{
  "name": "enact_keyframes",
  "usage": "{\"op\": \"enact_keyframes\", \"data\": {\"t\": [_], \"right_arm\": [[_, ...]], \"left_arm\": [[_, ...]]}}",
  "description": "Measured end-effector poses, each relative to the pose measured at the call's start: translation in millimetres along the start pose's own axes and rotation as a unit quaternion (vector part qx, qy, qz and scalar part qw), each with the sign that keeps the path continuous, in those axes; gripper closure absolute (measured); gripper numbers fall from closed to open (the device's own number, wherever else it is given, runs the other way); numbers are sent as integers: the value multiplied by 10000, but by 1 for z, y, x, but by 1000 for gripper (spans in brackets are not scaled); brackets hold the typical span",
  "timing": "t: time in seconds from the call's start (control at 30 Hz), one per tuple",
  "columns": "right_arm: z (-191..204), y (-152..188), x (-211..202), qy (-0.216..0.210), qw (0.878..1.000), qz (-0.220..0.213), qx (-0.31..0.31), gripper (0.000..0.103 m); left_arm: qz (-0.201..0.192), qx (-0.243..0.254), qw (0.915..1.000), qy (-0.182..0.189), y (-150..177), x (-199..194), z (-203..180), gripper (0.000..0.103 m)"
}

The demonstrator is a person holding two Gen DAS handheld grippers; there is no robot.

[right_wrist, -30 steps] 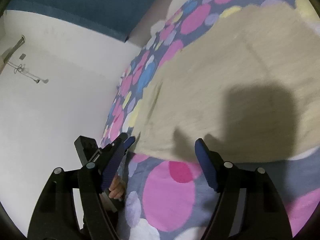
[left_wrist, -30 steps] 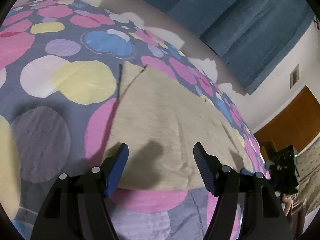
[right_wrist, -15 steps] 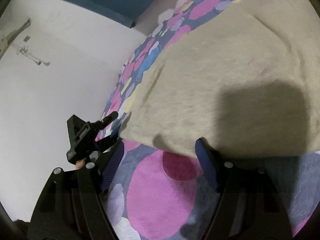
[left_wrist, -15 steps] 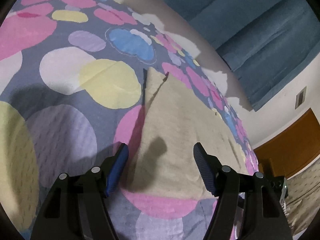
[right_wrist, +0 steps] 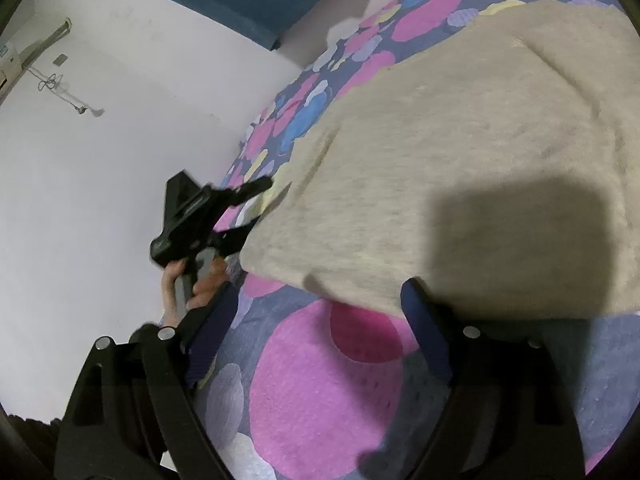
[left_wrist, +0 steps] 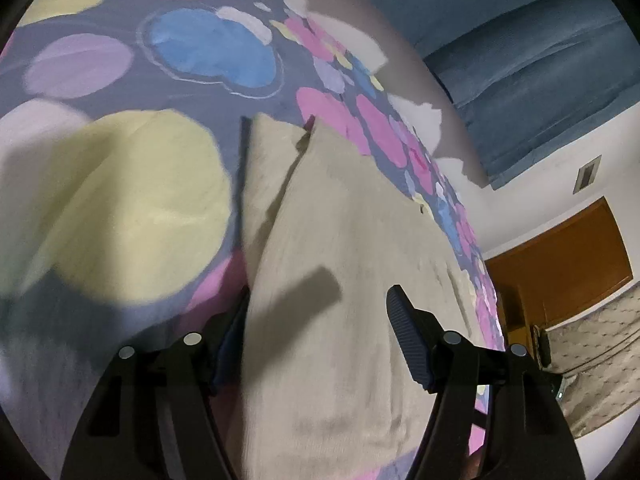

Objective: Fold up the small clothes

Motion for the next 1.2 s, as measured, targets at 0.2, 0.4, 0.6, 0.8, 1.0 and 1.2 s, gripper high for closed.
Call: {"op": "enact_keyframes", "data": {"t": [0.2, 0.4, 0.6, 0.8, 1.0, 1.2], "right_arm": [[1, -1, 0, -57, 10000, -6, -1, 17], [4, 1, 0, -78, 10000, 4, -35, 15], [6, 2, 1, -78, 9999, 3, -65, 13], [7, 1, 2, -88, 9999, -10, -71, 13], [7, 2, 2, -102, 9999, -24, -67, 13], [7, 2, 1, -141, 9999, -43, -38, 13]], "left_arm": [[284, -108, 9994, 168, -16, 20, 2, 52], [576, -251, 9976, 303, -22, 28, 5, 63], [526, 94, 9986, 20, -19, 31, 0, 74], [447, -136, 9987, -188, -21, 25, 2, 93], [386, 252, 9978, -470, -26, 18, -52, 93], [561, 369, 9944, -817, -29, 35, -119, 94]]}}
Point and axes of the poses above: each gripper's, at about its wrist camera, not at the fingertips, and x roughly the way its jaws point, z to its left, y to its underside, the point moved 7 cm from there along x, roughly the way its jaws point, and after that the axes turned 4 degrees about y, right-handed, at the moved point
